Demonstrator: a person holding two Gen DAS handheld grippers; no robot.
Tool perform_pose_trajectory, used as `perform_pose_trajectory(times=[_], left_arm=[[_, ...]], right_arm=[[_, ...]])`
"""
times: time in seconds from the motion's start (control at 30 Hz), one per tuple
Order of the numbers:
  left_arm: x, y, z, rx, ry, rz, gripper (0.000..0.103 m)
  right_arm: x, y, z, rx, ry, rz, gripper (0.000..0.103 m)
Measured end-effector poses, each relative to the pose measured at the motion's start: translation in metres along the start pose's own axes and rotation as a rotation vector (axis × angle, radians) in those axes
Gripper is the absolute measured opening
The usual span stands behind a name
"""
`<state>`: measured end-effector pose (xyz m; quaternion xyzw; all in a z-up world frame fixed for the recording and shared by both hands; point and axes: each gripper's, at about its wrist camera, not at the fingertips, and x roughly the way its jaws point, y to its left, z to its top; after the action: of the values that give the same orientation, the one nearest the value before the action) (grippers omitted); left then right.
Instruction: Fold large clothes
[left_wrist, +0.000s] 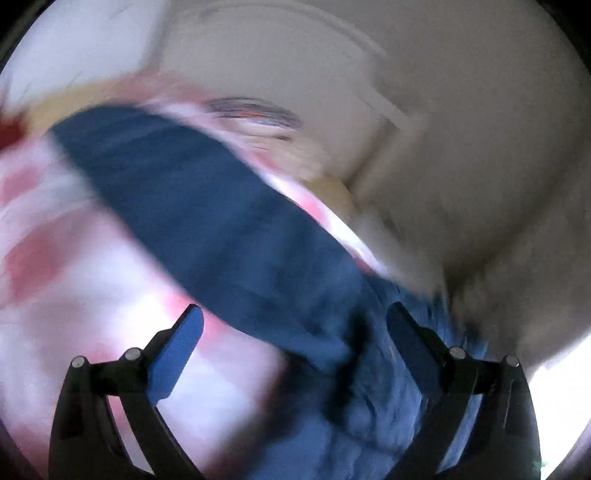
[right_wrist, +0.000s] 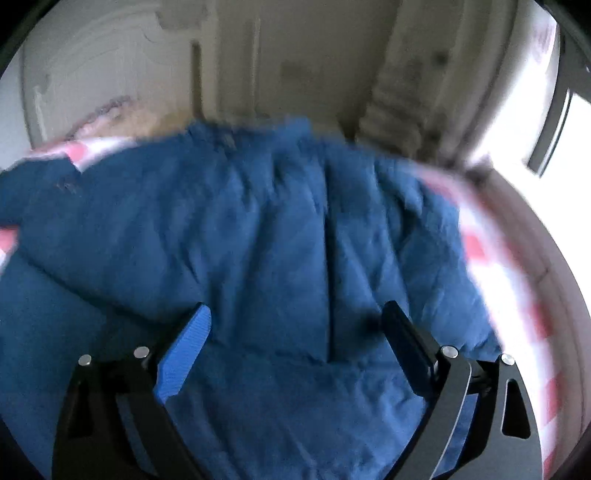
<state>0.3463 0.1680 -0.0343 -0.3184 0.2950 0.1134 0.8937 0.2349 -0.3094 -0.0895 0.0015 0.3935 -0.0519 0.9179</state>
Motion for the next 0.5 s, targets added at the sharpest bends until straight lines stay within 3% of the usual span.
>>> perform_pose_trajectory(times=[0.1, 0.23, 0.33, 0.4, 0.43, 0.47, 0.5], left_arm=[[-0.012, 0.068, 0.042, -0.196, -0.042, 0.082, 0.098], [-0.004, 0.142, 0.088, -0.319, -0.063, 0.205, 0.097], [0.009, 0.174, 0.113, -0.365, -0.096, 0.169, 0.096], [0.017, 0.181, 0.125, -0.336, -0.125, 0.157, 0.09], [0.027, 0.182, 0.132, -0.308, -0.113, 0.149, 0.073], [0.032, 0.182, 0.136, -0.292, -0.098, 0.132, 0.036], [0.039, 0.183, 0.141, -0.286, -0.068, 0.106, 0.025]], right_arm=[[-0.017, -0.018, 0.001, 0.117, -0.112, 0.022, 0.089], [-0.019, -0.045, 0.001, 0.245, -0.135, 0.063, 0.089], [-0.014, -0.05, 0.005, 0.275, -0.112, 0.077, 0.089], [-0.014, -0.048, 0.005, 0.265, -0.109, 0.079, 0.089], [-0.012, -0.049, 0.006, 0.261, -0.108, 0.08, 0.089], [-0.012, -0.048, 0.006, 0.257, -0.106, 0.082, 0.09], [-0.011, -0.049, 0.006, 0.257, -0.106, 0.086, 0.09]])
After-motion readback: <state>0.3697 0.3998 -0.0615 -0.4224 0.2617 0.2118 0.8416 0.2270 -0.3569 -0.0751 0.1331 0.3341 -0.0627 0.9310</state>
